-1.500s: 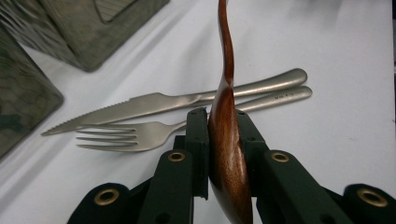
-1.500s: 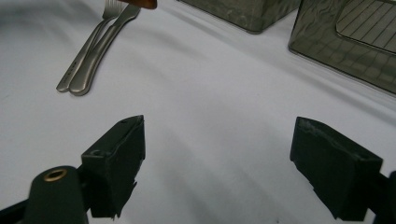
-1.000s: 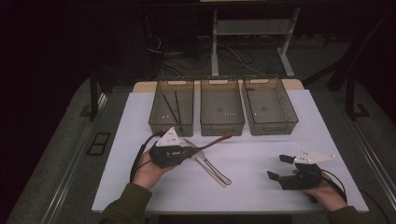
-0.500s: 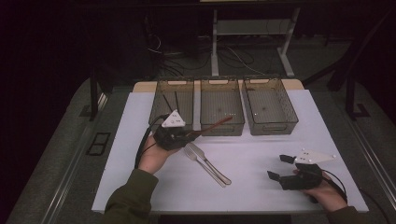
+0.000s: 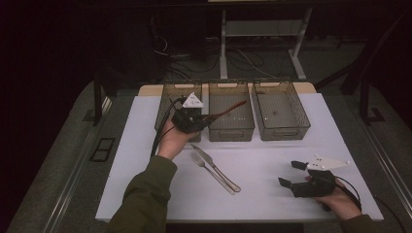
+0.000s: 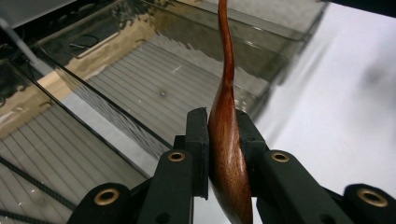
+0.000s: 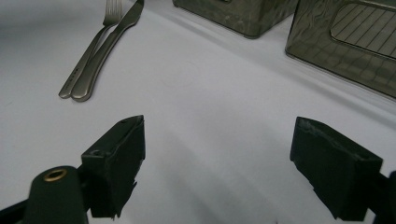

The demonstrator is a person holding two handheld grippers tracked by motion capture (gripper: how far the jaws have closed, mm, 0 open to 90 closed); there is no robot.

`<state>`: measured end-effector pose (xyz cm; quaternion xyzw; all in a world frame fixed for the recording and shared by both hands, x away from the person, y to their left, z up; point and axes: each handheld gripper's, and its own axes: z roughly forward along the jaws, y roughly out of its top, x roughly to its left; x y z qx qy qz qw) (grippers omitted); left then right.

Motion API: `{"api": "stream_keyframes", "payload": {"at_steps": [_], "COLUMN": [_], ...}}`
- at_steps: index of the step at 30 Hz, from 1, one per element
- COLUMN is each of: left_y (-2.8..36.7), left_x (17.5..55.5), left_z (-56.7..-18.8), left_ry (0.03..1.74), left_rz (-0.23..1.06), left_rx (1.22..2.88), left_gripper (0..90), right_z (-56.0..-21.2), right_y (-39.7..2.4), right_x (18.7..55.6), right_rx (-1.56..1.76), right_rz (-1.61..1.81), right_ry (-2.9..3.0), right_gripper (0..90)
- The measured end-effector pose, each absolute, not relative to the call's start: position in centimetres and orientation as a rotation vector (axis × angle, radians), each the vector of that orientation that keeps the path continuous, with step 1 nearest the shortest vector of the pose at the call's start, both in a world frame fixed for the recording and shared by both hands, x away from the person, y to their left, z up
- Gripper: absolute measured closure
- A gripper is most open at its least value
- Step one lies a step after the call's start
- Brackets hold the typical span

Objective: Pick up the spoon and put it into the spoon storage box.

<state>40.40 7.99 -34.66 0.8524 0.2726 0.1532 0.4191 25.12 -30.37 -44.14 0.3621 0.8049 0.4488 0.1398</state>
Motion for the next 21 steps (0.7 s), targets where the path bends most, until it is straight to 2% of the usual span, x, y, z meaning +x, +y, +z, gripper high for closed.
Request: {"api": "stream_keyframes", "payload": {"at_steps": [11, 21], "left_y": [5.1, 3.4], "left_x": [43.9, 45.4], "left_z": [-35.7, -37.6], "left_ry": [0.789, 0.887], "left_rz": [0.427, 0.406], "left_rx": [2.193, 2.224], "left_gripper": [78.3, 78.2], "right_z": [-44.1, -44.0], "right_y": [-30.4, -30.7], "right_x": [25.1, 25.1], "right_rx": [1.047, 1.046], "right_rz": [1.304, 1.318], "right_ry": [2.324, 2.318], "right_gripper": [17.3, 17.2]}}
